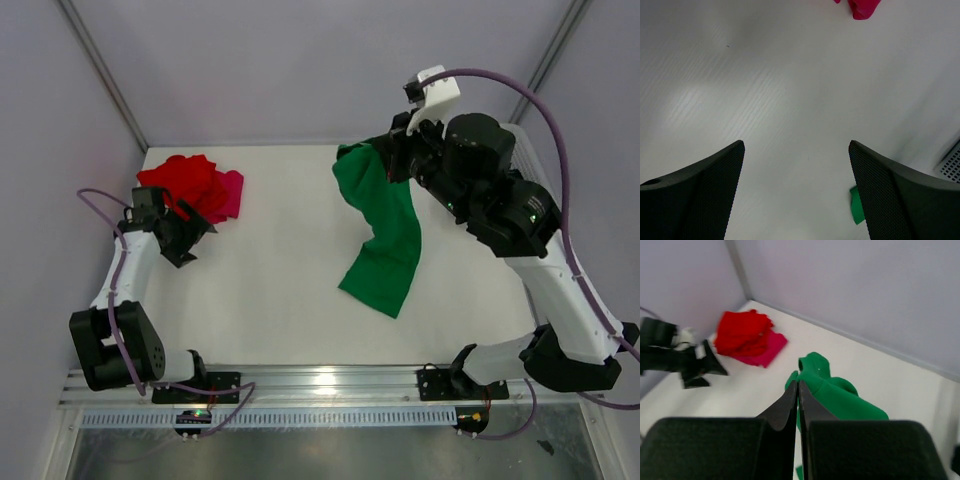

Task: Fold and stack the t-shirts
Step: Flatten out the tshirt

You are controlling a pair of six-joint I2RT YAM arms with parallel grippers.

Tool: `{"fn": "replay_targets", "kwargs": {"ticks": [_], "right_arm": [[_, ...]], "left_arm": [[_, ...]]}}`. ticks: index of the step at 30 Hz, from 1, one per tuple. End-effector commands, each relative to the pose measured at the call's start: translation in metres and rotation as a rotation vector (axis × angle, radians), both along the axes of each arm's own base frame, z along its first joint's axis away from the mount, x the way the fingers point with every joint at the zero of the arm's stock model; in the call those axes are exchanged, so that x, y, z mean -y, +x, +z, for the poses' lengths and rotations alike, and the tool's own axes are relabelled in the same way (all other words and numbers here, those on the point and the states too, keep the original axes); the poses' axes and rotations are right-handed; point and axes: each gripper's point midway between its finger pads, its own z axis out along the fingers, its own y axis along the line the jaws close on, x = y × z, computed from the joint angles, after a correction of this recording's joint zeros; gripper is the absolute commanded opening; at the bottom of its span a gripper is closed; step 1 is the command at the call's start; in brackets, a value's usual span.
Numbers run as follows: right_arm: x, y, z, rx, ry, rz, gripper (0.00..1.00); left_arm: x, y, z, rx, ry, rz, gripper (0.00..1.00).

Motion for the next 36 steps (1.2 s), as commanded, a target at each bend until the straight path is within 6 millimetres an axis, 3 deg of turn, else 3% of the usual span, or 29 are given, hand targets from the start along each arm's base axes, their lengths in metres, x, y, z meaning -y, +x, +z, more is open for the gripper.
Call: {"fn": "replay_targets", "kwargs": {"ticks": [1,5,7,9,10,11,12,13,14,15,17,20,24,28,31,36], "right_arm": [[-0.050,-0.051,0.086,0.177,0.260,0.400,0.04],[-0.066,-0.093,0.123,0.221,0.402,0.627,0.03],[-0.063,-0.101,0.141,0.265,0.464,0.653,0.03],[-0.042,-0.107,0.166,0.329,0.569,0.601,0.03],[-0.041,-0.098,0.156,0.316,0.593,0.559,0.03],[-0.013,-0.110,0.170,0.367,0.662,0.506,0.03],[0.001,-0.109,0.175,0.374,0.735,0.452,0.03],[0.021,-0.090,0.168,0.381,0.810,0.299,0.03],[0.050,-0.101,0.178,0.421,0.887,0.246,0.03],[0.064,-0.102,0.181,0.437,0.952,0.200,0.03],[0.084,-0.089,0.166,0.416,0.970,0.063,0.03],[0.109,-0.063,0.126,0.315,0.919,-0.187,0.03],[0.124,-0.040,0.044,0.144,0.736,-0.443,0.03],[0.095,-0.024,-0.038,-0.072,0.577,-0.477,0.03],[0.071,-0.017,-0.081,-0.207,0.486,-0.457,0.03],[0.017,-0.009,-0.100,-0.302,0.349,-0.264,0.03]], "left_arm": [[0.002,0.008,0.000,0.031,-0.017,-0.003,0.87],[0.002,0.009,-0.004,0.025,-0.019,-0.004,0.87],[0.003,0.009,-0.006,0.022,-0.021,-0.004,0.87],[0.003,0.009,-0.007,0.022,-0.022,-0.005,0.87],[0.003,0.008,-0.010,0.015,-0.022,-0.007,0.87],[0.003,0.008,-0.010,0.014,-0.023,-0.006,0.87],[0.003,0.008,-0.011,0.013,-0.023,-0.006,0.87],[0.003,0.009,-0.011,0.015,-0.025,-0.008,0.87],[0.004,0.010,-0.012,0.014,-0.028,-0.009,0.87],[0.005,0.010,-0.012,0.014,-0.033,-0.010,0.87],[0.006,0.013,-0.013,0.020,-0.045,-0.010,0.87],[0.009,0.018,-0.013,0.022,-0.063,-0.011,0.87],[0.008,0.018,-0.013,0.023,-0.062,-0.010,0.87],[0.007,0.015,-0.016,0.013,-0.053,-0.012,0.87],[0.007,0.014,-0.016,0.005,-0.055,-0.012,0.87],[0.008,0.015,-0.015,0.009,-0.060,-0.007,0.87]]}}
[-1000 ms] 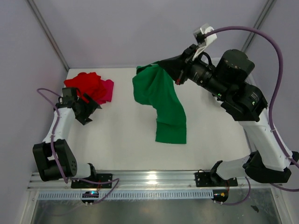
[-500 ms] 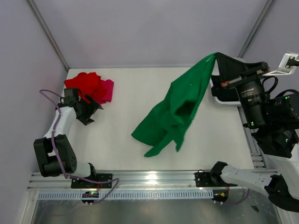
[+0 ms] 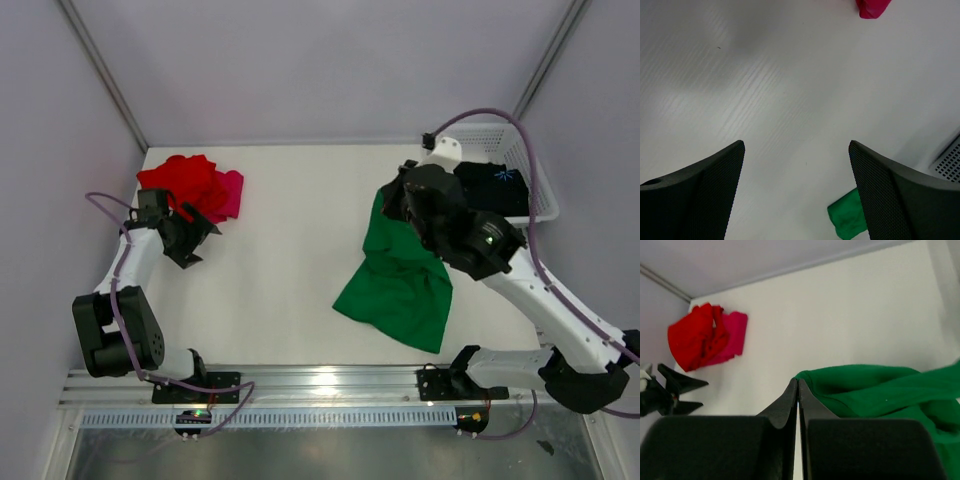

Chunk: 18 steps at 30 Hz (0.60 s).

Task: Fold and stack the t-shirts
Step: Flatten out the tshirt

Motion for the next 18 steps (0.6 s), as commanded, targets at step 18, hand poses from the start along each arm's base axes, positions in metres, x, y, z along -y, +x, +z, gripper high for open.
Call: {"fn": "replay_targets", "kwargs": {"ticks": [18], "right_arm": [[-0.148,-0.069,0.166,0.481,0.356,0.898,0.03]], "left_arm": [[-0.001,0.002,0.008,0.041,0.011,0.011,0.87]]}}
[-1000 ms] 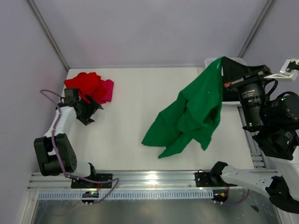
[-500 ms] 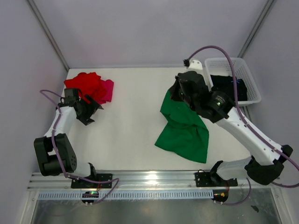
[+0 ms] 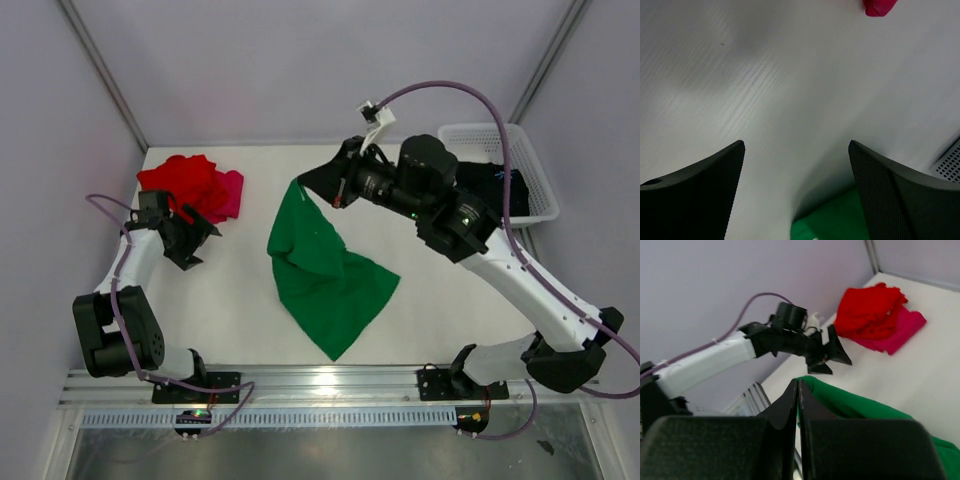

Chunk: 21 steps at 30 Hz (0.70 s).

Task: Fold and stack the t-shirts
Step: Flatten out the tshirt

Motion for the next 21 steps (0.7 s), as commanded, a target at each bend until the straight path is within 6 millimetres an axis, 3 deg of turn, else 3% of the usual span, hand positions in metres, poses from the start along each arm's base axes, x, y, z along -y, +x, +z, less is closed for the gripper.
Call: {"fn": "replay_targets", "kwargs": {"ticks": [1,2,3,5,8,10,12,14,17,19,20,21], "right_arm": [[0.029,-0.043,0.124,0.252,0.401,0.086,0.03],[0.036,-0.051,0.150,0.279,0.519,0.104,0.03],[0.036,-0.053,0.152,0.270,0.559,0.124,0.03],[0.045,-0.065,0.180,0.279,0.701,0.175,0.03],[0.053,-0.067,0.199,0.270,0.798,0.192,0.03],[0.060,-0.051,0.195,0.204,0.836,0.107,0.03],[0.067,-0.035,0.177,0.142,0.802,-0.004,0.03],[0.071,-0.003,0.134,0.027,0.716,-0.180,0.03],[0.077,0.011,0.101,-0.016,0.581,-0.289,0.03],[0.076,0.014,0.095,-0.005,0.505,-0.306,0.03],[0.081,0.023,0.072,-0.062,0.411,-0.378,0.03],[0.091,0.023,0.085,-0.062,0.405,-0.419,0.03]], "left_arm": [[-0.001,0.006,0.012,0.055,0.014,0.005,0.87],[-0.001,0.006,0.012,0.054,0.011,0.006,0.87],[-0.001,0.008,0.013,0.060,0.010,0.008,0.87],[0.000,0.009,0.014,0.062,0.003,0.007,0.87],[0.001,0.009,0.013,0.060,0.001,0.008,0.87],[0.001,0.008,0.012,0.058,-0.001,0.010,0.87],[0.000,0.007,0.013,0.060,0.001,0.013,0.87],[0.000,0.007,0.014,0.063,0.004,0.015,0.87],[-0.001,0.006,0.015,0.065,0.013,0.011,0.87],[-0.001,0.007,0.017,0.068,0.012,0.010,0.87],[0.000,0.007,0.018,0.068,0.011,0.008,0.87],[0.001,0.008,0.018,0.069,0.004,0.005,0.87]]}}
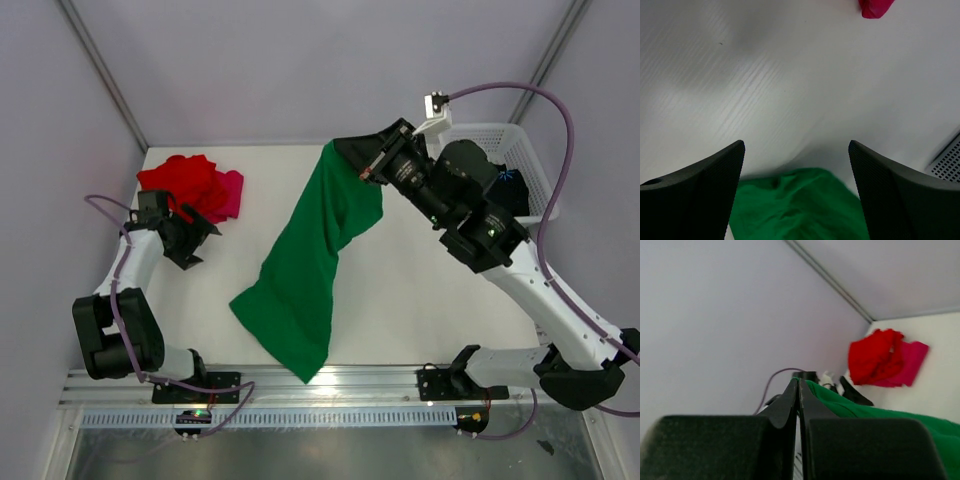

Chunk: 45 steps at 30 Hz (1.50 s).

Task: Fold and stack the t-shirts
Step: Flatten out the tshirt

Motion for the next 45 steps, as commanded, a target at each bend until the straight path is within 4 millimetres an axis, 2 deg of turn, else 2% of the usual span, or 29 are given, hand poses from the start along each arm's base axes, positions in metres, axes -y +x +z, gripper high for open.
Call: {"fn": "replay_targets", "kwargs": {"ticks": [1,2,3,4,5,6,8,10,11,14,17,18,19,20,21,26,27,29,30,33,37,45], "right_arm": [[0.032,0.024,-0.011,-0.124,-0.149,-0.220,0.03],[0.046,0.027,-0.047,-0.248,-0.279,-0.287,0.03],[0.069,0.034,-0.036,-0.262,-0.285,-0.411,0.03],[0.080,0.037,-0.047,-0.302,-0.336,-0.471,0.03],[0.090,0.039,-0.068,-0.358,-0.418,-0.522,0.03],[0.106,0.041,-0.069,-0.368,-0.431,-0.605,0.03],[0.121,0.040,-0.086,-0.418,-0.499,-0.679,0.03],[0.131,0.040,-0.092,-0.440,-0.544,-0.730,0.03],[0.133,0.040,-0.105,-0.473,-0.601,-0.737,0.03],[0.128,0.041,-0.121,-0.506,-0.627,-0.724,0.03],[0.124,0.039,-0.145,-0.541,-0.644,-0.705,0.03],[0.125,0.037,-0.162,-0.560,-0.678,-0.701,0.03],[0.125,0.036,-0.169,-0.568,-0.689,-0.699,0.03],[0.126,0.036,-0.176,-0.573,-0.697,-0.701,0.03],[0.128,0.034,-0.196,-0.594,-0.744,-0.704,0.03],[0.141,0.034,-0.236,-0.632,-0.838,-0.773,0.03],[0.143,0.034,-0.245,-0.640,-0.866,-0.783,0.03],[0.143,0.036,-0.257,-0.660,-0.903,-0.793,0.03],[0.143,0.036,-0.262,-0.669,-0.918,-0.798,0.03],[0.140,0.038,-0.275,-0.702,-0.955,-0.801,0.03],[0.134,0.038,-0.286,-0.734,-0.967,-0.782,0.03],[0.145,0.036,-0.281,-0.722,-0.978,-0.822,0.03]], "left_arm": [[0.000,0.008,0.015,0.062,0.007,-0.005,0.87],[0.001,0.009,0.016,0.061,0.007,-0.006,0.87],[0.000,0.010,0.018,0.063,0.011,-0.004,0.87],[0.000,0.010,0.019,0.064,0.013,-0.003,0.87],[-0.001,0.010,0.020,0.066,0.016,-0.003,0.87],[-0.001,0.009,0.019,0.064,0.020,-0.002,0.87],[-0.001,0.008,0.019,0.064,0.020,0.000,0.87],[0.000,0.008,0.017,0.057,0.016,0.000,0.87],[0.000,0.008,0.016,0.055,0.016,-0.003,0.87],[0.001,0.008,0.017,0.057,0.013,-0.003,0.87],[0.005,0.007,0.015,0.050,-0.002,-0.019,0.87],[0.008,0.007,0.015,0.048,-0.013,-0.033,0.87],[0.012,0.006,0.011,0.036,-0.027,-0.053,0.87],[0.016,0.001,0.002,-0.007,-0.033,-0.081,0.87],[0.022,-0.003,-0.005,-0.043,-0.034,-0.109,0.87],[0.053,-0.044,-0.045,-0.227,0.020,-0.258,0.85],[0.071,-0.055,-0.048,-0.247,0.027,-0.326,0.85],[0.087,-0.068,-0.054,-0.271,0.022,-0.371,0.85],[0.101,-0.074,-0.054,-0.272,0.026,-0.416,0.85],[0.121,-0.085,-0.056,-0.276,0.028,-0.463,0.85],[0.121,-0.089,-0.062,-0.300,0.039,-0.455,0.84],[0.122,-0.081,-0.056,-0.296,0.049,-0.457,0.83]]}}
